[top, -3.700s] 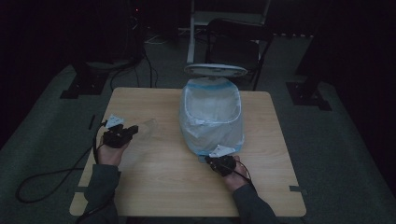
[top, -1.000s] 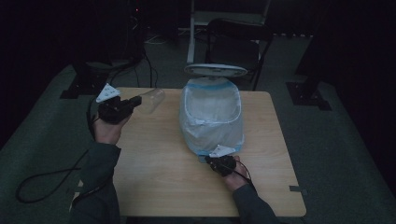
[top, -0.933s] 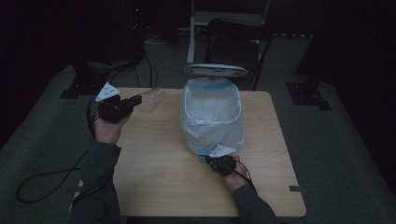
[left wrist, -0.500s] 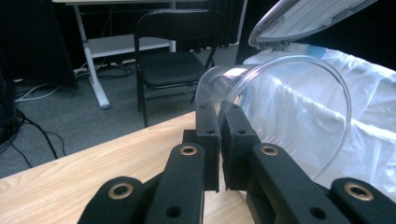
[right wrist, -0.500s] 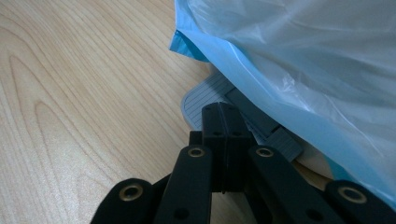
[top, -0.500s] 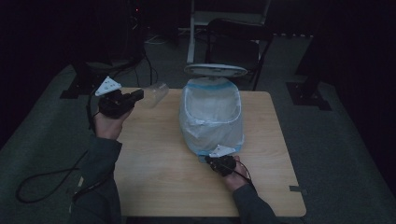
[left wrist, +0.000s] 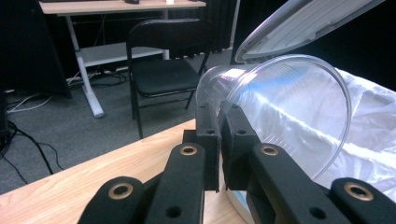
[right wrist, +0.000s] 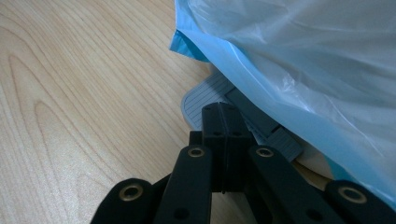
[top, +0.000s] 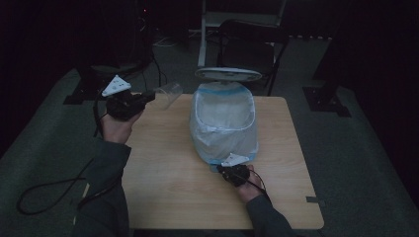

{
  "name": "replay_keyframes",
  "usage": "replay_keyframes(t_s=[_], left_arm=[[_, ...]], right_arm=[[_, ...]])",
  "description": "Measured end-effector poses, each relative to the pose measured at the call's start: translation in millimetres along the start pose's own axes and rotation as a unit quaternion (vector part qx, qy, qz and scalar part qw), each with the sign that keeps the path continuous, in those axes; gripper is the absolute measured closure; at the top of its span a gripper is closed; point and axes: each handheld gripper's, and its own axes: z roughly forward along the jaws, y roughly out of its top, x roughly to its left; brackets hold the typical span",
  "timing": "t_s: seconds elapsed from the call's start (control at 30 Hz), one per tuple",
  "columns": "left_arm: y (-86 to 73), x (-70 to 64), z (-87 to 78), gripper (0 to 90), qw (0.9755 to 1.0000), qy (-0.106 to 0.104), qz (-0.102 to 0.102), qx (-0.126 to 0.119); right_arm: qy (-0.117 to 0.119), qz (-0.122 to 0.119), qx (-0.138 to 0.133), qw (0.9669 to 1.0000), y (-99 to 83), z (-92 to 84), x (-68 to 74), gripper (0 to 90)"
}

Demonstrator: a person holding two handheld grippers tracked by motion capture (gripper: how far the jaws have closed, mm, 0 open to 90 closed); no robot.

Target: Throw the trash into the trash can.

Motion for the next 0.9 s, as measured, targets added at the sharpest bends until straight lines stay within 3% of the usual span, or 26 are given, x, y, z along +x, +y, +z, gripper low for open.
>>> replay_keyframes(t_s=[0.3, 0.37, 0.9], left_arm=[[10.7, -6.5, 2.7, 87.4, 0.9999, -0.011, 0.005, -0.009], [13.1, -8.7, 4.3, 87.3, 0.9998, -0.014, 0.008, -0.008], [26.5, -25.9, 17.1, 87.3, 0.9989, -0.040, 0.021, -0.011]], right_arm=[[0.000, 0.000, 0.000, 1.0000, 0.0, 0.0, -0.1, 90.0], [-0.007, -0.018, 0.005, 0.9998, -0.5, -0.3, -3.0, 90.0], [-0.007, -0.018, 0.005, 0.9998, -0.4, -0.3, -3.0, 90.0]])
